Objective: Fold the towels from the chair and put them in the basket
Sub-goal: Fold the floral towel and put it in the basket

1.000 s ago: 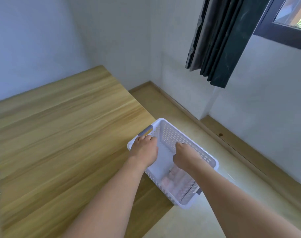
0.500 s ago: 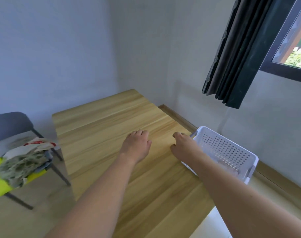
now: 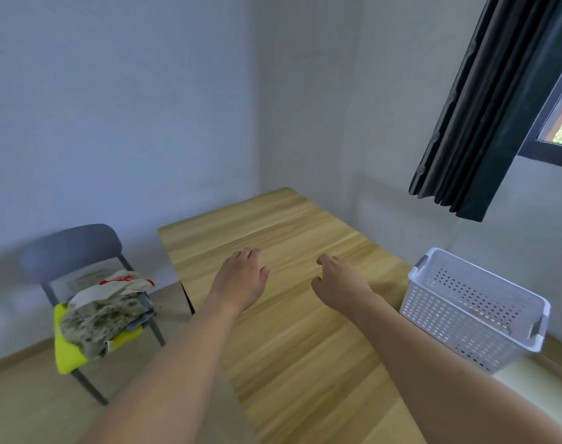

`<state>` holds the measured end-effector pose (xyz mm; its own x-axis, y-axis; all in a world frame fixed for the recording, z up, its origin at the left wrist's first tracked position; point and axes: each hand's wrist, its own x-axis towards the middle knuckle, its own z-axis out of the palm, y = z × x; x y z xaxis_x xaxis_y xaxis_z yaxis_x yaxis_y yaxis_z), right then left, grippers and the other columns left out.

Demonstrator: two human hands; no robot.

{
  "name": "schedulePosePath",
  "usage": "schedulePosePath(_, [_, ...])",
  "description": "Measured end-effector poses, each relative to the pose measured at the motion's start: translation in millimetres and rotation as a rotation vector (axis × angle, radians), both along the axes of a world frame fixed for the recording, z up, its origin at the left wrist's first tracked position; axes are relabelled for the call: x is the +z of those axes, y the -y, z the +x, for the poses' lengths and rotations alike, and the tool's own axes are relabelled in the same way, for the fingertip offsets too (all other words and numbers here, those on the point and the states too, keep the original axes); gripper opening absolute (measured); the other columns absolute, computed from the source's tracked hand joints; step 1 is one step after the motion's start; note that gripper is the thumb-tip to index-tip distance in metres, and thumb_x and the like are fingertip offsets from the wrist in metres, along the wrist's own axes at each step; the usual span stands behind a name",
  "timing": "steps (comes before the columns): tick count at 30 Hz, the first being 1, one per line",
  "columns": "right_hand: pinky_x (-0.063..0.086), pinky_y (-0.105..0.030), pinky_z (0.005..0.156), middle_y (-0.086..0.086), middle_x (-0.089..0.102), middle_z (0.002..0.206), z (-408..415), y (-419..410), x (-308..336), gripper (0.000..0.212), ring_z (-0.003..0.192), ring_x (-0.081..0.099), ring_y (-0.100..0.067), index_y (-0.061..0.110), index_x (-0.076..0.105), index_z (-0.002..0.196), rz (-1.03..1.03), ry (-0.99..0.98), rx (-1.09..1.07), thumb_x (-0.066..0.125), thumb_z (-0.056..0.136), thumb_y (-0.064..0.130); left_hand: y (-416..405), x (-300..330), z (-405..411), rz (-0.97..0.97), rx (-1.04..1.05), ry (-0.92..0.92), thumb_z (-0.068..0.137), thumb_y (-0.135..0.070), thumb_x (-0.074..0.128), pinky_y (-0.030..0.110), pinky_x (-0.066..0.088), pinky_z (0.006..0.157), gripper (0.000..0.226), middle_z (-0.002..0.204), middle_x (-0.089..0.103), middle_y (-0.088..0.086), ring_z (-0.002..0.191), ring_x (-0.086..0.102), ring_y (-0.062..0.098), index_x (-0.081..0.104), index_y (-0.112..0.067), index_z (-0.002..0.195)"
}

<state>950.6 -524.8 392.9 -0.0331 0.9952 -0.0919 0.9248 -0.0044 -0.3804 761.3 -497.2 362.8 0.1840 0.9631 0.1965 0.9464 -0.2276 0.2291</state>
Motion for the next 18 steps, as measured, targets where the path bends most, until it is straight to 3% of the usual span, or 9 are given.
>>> schedulePosePath(6, [0.040, -0.030, 0.089, -0.009, 0.044, 0.140, -115, 21, 14, 0.048, 0.123, 0.047, -0.027, 0.009, 0.038, 0.140, 0.019, -0.036, -0.061, 0.045, 0.093, 0.017, 3, 15, -106, -0.027, -0.151, 0.025, 0.101, -0.031, 0.037, 0.036, 0.034, 0.107, 0.045, 0.143, 0.045, 0.006, 0.131, 0.040, 0.024, 0.039, -0.012, 0.141])
schedulePosePath(10, [0.039, -0.028, 0.084, -0.008, 0.045, 0.141, -167, 23, 21, 0.049, 0.123, 0.048, -0.026, 0.009, 0.037, 0.141, 0.062, -0.048, -0.096, 0.045, 0.093, 0.017, -4, 21, -174, -0.041, -0.151, 0.037, 0.101, -0.029, 0.036, 0.036, 0.035, 0.108, 0.045, 0.144, 0.044, 0.007, 0.132, 0.040, 0.024, 0.039, -0.011, 0.141])
schedulePosePath(15, [0.044, -0.034, 0.095, -0.010, 0.046, 0.139, -226, 4, 25, 0.050, 0.122, 0.049, -0.029, 0.009, 0.038, 0.140, 0.065, -0.029, -0.060, 0.045, 0.092, 0.018, -15, 22, -240, -0.010, -0.091, 0.116, 0.100, -0.028, 0.038, 0.037, 0.037, 0.106, 0.042, 0.140, 0.047, 0.008, 0.129, 0.042, 0.025, 0.043, -0.010, 0.138])
schedulePosePath(18, [0.042, -0.033, 0.094, -0.012, 0.046, 0.139, -277, -11, 22, 0.049, 0.123, 0.048, -0.028, 0.007, 0.039, 0.140, 0.054, -0.050, -0.046, 0.045, 0.091, 0.016, -22, 18, -284, -0.014, -0.118, 0.122, 0.100, -0.031, 0.038, 0.037, 0.038, 0.105, 0.042, 0.139, 0.048, 0.006, 0.128, 0.042, 0.024, 0.044, -0.012, 0.137])
